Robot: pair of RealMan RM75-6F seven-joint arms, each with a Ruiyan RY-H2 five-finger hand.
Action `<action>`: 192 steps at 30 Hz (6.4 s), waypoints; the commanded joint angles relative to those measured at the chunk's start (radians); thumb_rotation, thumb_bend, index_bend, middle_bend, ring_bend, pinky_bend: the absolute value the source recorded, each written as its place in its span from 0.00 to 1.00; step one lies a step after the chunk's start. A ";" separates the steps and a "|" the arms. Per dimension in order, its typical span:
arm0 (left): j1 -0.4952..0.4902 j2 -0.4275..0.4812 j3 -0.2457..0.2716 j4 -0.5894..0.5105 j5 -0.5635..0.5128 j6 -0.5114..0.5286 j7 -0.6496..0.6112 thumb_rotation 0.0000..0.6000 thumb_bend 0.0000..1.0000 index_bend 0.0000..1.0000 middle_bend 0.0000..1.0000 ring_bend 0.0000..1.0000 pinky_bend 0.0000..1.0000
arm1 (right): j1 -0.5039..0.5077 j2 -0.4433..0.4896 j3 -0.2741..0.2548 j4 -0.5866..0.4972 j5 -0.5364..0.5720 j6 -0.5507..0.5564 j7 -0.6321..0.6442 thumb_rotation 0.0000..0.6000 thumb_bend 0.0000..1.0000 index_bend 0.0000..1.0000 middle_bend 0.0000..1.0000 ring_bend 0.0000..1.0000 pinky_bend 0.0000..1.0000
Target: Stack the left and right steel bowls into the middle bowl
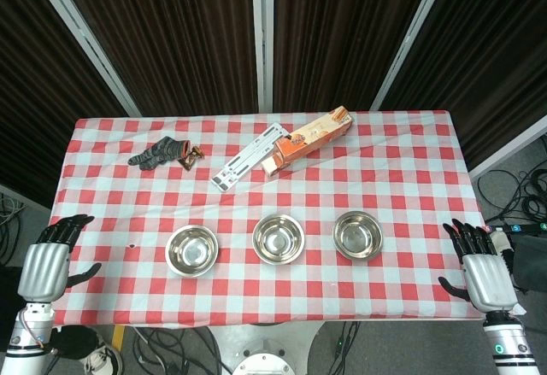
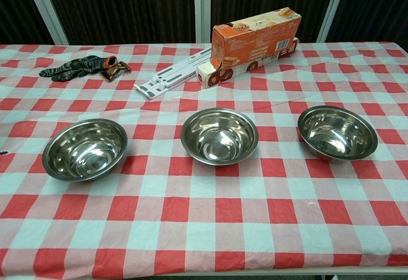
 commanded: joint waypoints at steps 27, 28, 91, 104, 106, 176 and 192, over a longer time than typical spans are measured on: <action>-0.002 0.027 0.018 -0.044 0.048 0.022 -0.002 1.00 0.11 0.26 0.30 0.22 0.28 | 0.156 -0.073 0.030 -0.013 0.051 -0.229 -0.205 1.00 0.10 0.21 0.21 0.10 0.16; 0.000 0.032 0.020 -0.047 0.052 0.025 -0.005 1.00 0.11 0.26 0.30 0.22 0.28 | 0.174 -0.090 0.033 -0.006 0.065 -0.257 -0.229 1.00 0.10 0.22 0.21 0.10 0.16; 0.004 0.051 0.018 -0.018 0.023 0.013 -0.119 1.00 0.11 0.26 0.30 0.22 0.29 | 0.424 -0.353 0.068 0.133 0.182 -0.377 -0.317 1.00 0.42 0.70 0.56 0.48 0.62; 0.021 0.060 0.005 -0.005 0.006 0.042 -0.142 1.00 0.11 0.26 0.30 0.22 0.29 | 0.569 -0.430 0.151 0.016 0.222 -0.447 -0.419 1.00 0.40 0.70 0.55 0.48 0.62; 0.024 0.058 0.004 0.003 0.005 0.048 -0.151 1.00 0.11 0.26 0.30 0.22 0.29 | 0.584 -0.450 0.154 0.026 0.239 -0.459 -0.425 1.00 0.40 0.70 0.55 0.48 0.62; -0.268 -0.151 0.104 0.076 0.229 -0.379 0.161 1.00 0.17 0.35 0.38 0.31 0.42 | 0.400 0.154 0.131 -0.410 0.100 -0.147 -0.115 1.00 0.00 0.09 0.17 0.07 0.16; -0.337 -0.252 0.113 0.260 0.210 -0.422 0.140 1.00 0.23 0.42 0.44 0.36 0.47 | 0.382 0.176 0.143 -0.386 0.103 -0.157 -0.068 1.00 0.00 0.09 0.16 0.06 0.16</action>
